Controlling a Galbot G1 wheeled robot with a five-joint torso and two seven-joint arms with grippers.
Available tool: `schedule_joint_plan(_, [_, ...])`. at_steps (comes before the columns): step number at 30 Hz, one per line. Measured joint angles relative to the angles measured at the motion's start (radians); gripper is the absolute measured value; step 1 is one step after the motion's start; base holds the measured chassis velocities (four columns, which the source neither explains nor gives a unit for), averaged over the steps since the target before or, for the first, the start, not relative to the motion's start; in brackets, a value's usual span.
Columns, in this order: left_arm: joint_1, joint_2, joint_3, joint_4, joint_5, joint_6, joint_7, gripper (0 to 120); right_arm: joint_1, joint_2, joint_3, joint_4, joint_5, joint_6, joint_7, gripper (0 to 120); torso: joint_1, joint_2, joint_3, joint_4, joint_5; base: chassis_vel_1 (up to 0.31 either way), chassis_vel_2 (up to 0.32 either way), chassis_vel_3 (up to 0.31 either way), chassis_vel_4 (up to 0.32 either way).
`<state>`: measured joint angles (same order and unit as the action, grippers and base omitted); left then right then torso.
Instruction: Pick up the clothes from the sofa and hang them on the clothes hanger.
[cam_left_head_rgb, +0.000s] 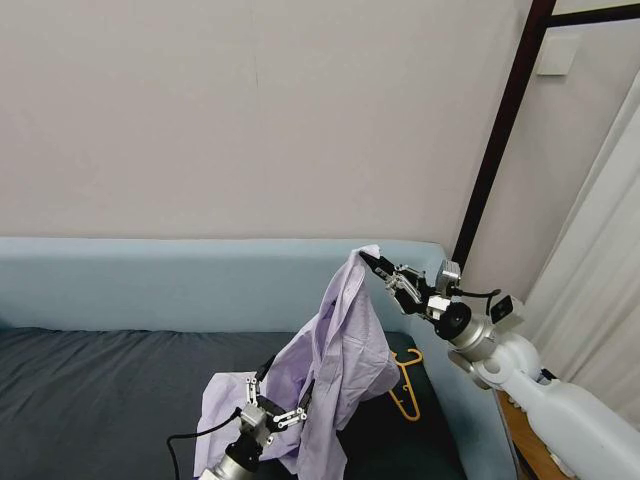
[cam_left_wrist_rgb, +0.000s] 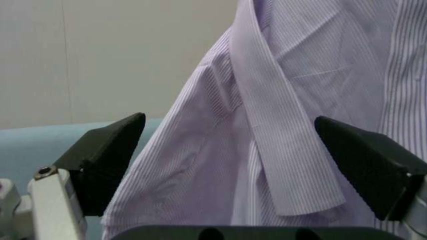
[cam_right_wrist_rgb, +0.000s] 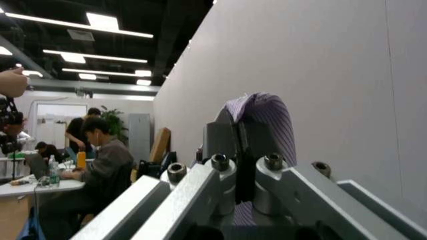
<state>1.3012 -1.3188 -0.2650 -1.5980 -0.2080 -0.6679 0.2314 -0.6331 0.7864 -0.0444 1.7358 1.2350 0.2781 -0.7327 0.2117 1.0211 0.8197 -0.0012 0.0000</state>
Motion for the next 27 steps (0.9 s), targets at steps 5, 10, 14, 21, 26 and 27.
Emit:
schedule_joint_plan(5, [-0.001, -0.007, 0.028, -0.008, -0.007, 0.000, 0.029, 100, 0.000, 0.004, -0.003, -0.010, -0.005, 0.000, 0.000, 0, 0.000, 0.000, 0.000, 0.0001, 0.0000, 0.000, 0.000, 0.000, 0.000])
schedule_joint_plan(10, [-0.004, -0.017, 0.046, -0.005, -0.009, 0.001, 0.049, 100, 0.001, 0.006, -0.003, -0.018, -0.009, 0.001, -0.002, 0, 0.000, 0.000, 0.000, 0.0001, 0.0000, 0.000, 0.000, 0.000, 0.000])
schedule_joint_plan(14, [-0.023, -0.042, 0.067, 0.038, 0.029, 0.021, -0.025, 98, -0.006, 0.009, -0.003, -0.018, -0.011, 0.002, -0.003, 0, 0.000, 0.000, 0.000, 0.0001, 0.0000, 0.000, 0.000, 0.000, 0.000])
schedule_joint_plan(21, [-0.053, -0.095, 0.083, 0.103, 0.048, 0.029, -0.068, 79, -0.013, 0.004, 0.003, -0.009, -0.011, 0.002, -0.005, 0, 0.000, 0.000, 0.000, 0.0000, -0.0001, 0.000, 0.000, 0.000, 0.000])
schedule_joint_plan(26, [-0.057, -0.106, 0.081, 0.123, 0.049, 0.019, -0.071, 63, -0.020, -0.006, 0.016, -0.004, -0.009, 0.002, -0.006, 0, 0.000, 0.000, 0.000, 0.0000, -0.0001, 0.000, 0.000, 0.000, 0.000])
schedule_joint_plan(27, [-0.057, -0.105, 0.077, 0.127, 0.049, 0.016, -0.071, 57, -0.023, -0.008, 0.019, -0.004, -0.009, 0.002, -0.007, 0, 0.000, 0.000, 0.000, 0.0001, -0.0001, 0.000, 0.000, 0.000, 0.000])
